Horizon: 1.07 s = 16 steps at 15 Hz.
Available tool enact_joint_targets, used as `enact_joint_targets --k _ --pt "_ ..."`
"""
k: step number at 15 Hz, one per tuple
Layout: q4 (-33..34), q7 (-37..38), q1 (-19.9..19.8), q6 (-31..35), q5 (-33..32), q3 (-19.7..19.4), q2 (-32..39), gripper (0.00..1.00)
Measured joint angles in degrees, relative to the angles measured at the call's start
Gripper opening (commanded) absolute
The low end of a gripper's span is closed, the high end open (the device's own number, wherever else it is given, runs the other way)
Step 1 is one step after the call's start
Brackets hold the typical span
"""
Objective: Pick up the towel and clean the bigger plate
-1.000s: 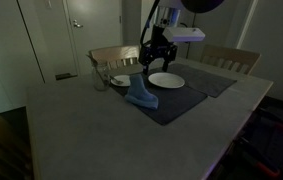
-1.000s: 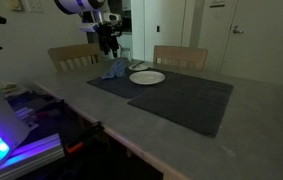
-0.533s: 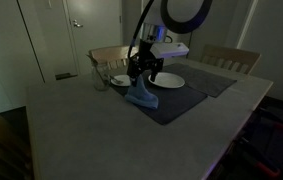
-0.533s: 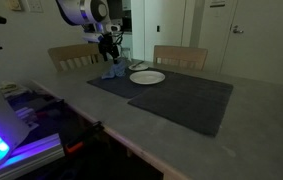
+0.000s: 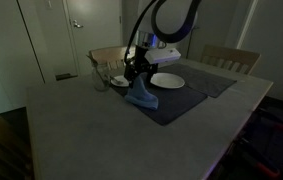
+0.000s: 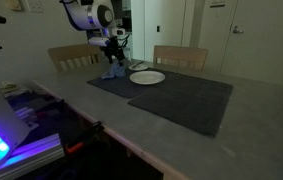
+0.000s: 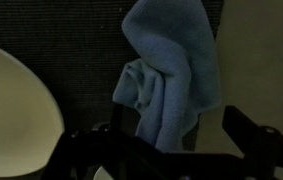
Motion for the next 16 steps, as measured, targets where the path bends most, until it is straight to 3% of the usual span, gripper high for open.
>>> enact_joint_targets --k 16 --pt "1.1 0.3 3.2 1.3 0.0 -4.6 1.9 1.0"
